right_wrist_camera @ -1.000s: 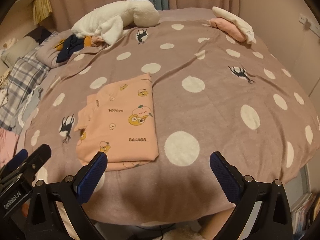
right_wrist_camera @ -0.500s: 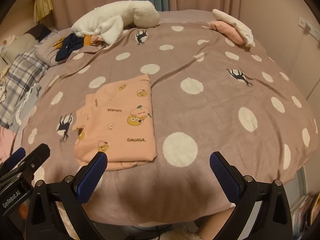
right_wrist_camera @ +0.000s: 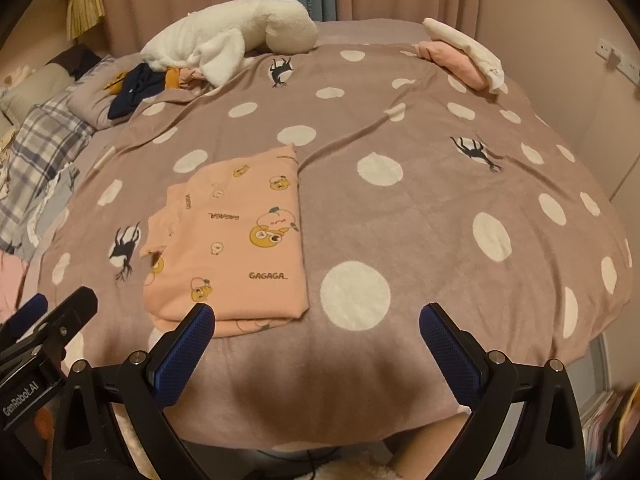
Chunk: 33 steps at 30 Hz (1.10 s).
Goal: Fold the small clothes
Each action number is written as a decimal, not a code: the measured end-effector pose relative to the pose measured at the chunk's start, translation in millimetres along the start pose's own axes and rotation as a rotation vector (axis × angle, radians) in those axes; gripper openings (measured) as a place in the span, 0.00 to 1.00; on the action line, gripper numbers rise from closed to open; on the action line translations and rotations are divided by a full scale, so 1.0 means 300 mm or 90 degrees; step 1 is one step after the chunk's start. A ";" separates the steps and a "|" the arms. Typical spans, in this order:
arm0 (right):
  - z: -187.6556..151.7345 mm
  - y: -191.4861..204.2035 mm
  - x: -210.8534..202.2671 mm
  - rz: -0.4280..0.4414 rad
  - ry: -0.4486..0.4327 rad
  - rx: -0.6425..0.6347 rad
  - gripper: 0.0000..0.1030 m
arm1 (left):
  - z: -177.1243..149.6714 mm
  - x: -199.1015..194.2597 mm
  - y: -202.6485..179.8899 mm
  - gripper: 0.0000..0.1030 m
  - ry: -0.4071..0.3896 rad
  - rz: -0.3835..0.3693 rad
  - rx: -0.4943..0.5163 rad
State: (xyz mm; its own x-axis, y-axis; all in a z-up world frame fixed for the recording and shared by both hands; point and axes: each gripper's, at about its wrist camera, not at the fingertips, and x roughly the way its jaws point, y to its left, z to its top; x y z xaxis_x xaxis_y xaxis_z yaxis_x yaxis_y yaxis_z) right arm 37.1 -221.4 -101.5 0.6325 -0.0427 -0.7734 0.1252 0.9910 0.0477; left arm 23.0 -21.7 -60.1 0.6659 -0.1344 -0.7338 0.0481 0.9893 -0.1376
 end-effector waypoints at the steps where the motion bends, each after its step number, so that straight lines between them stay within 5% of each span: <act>1: -0.002 0.000 -0.001 -0.001 0.000 0.000 0.98 | 0.000 0.000 0.000 1.00 0.000 0.000 0.000; 33: -0.010 0.016 -0.006 -0.013 -0.009 -0.016 0.98 | -0.010 0.005 0.000 1.00 0.004 0.005 0.007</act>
State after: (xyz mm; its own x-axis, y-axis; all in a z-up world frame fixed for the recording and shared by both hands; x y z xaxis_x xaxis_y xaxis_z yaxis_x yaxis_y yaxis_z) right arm 34.3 -216.3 -101.8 0.6410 -0.0652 -0.7647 0.1189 0.9928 0.0151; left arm 21.8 -22.1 -63.3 0.6621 -0.1268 -0.7386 0.0508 0.9909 -0.1245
